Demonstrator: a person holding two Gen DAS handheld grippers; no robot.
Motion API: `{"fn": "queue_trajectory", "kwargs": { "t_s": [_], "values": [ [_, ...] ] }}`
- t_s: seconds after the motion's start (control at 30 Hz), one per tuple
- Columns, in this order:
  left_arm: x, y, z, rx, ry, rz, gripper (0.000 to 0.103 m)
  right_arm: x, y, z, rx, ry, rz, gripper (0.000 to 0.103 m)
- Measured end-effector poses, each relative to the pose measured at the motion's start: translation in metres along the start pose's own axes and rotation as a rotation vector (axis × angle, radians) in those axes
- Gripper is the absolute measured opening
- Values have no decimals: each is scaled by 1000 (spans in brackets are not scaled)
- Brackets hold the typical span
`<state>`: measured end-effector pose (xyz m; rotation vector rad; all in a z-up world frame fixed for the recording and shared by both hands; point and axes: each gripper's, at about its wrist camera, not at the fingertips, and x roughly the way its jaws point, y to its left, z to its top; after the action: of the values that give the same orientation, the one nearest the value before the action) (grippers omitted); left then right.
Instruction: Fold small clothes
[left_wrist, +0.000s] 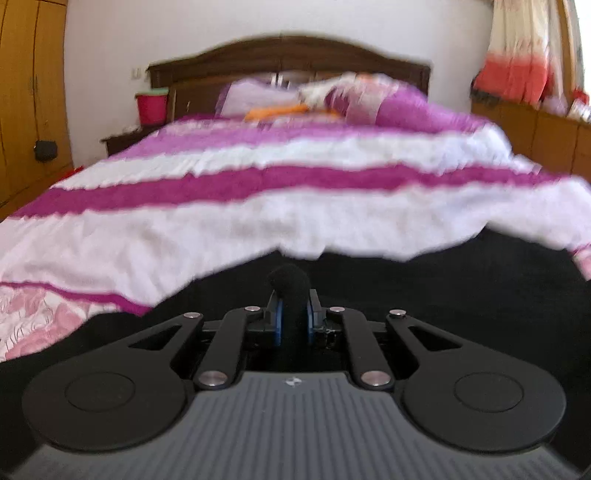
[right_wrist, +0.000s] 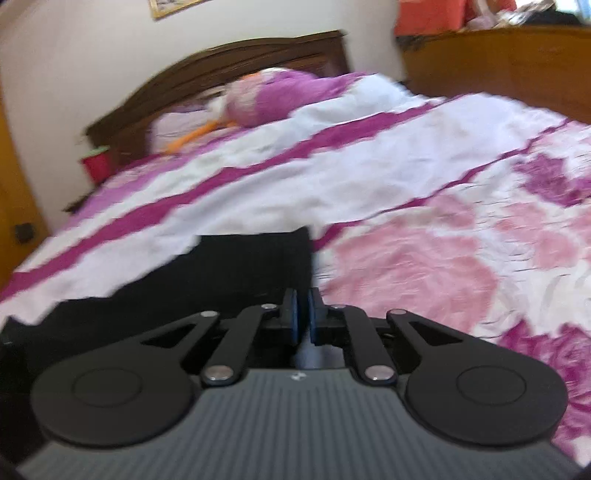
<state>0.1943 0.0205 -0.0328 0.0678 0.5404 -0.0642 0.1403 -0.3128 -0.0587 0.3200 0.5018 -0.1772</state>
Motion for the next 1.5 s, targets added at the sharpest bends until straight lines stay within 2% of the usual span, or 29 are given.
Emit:
{"fn": "queue_trajectory", "kwargs": {
  "t_s": [0.03, 0.1, 0.17, 0.23, 0.3, 0.37, 0.6, 0.67, 0.73, 0.8, 0.9, 1.17, 1.3, 1.37, 1.43, 1.5],
  "values": [
    [8, -1, -3, 7, 33, 9, 14, 5, -4, -3, 4, 12, -36, 6],
    [20, 0, -11, 7, 67, 29, 24, 14, -14, -7, 50, 53, -35, 2],
    [20, 1, -12, 3, 64, 52, 32, 17, -21, -8, 87, 62, -22, 2],
    [20, 4, -12, -5, 66, 66, 40, 18, -20, -9, 69, 59, -29, 2],
    [16, 8, -12, -16, 66, 81, 53, 19, -17, -11, 48, 58, -39, 5],
    [9, 14, -9, -22, 67, 94, 57, 18, -14, -12, 43, 63, -39, 5],
    [-45, 44, -8, 0, 63, 156, 60, 17, -16, -6, 60, 90, -17, 8],
    [-64, 60, -10, 1, 62, 190, 61, 11, -16, 0, 52, 113, -1, 17],
    [-82, 76, -12, -17, 60, 220, 62, 2, -14, 4, 46, 125, 25, 39],
    [-102, 94, -15, -48, 56, 248, 65, -15, -11, 6, 36, 109, 44, 45],
    [-130, 120, -22, -94, 48, 293, 68, -43, -5, 10, 6, 92, 70, 45],
    [-194, 170, -53, -245, 60, 419, 77, -110, 11, 15, -4, 116, 168, 45],
    [-209, 183, -75, -378, 87, 408, 81, -134, 23, 6, -15, 140, 234, 45],
    [-210, 188, -86, -439, 113, 394, 81, -142, 29, -2, -37, 149, 245, 50],
    [-206, 191, -96, -497, 148, 393, 82, -147, 34, -13, -56, 158, 247, 59],
    [-199, 194, -104, -561, 176, 387, 82, -149, 38, -24, -77, 168, 245, 59]
  ]
}}
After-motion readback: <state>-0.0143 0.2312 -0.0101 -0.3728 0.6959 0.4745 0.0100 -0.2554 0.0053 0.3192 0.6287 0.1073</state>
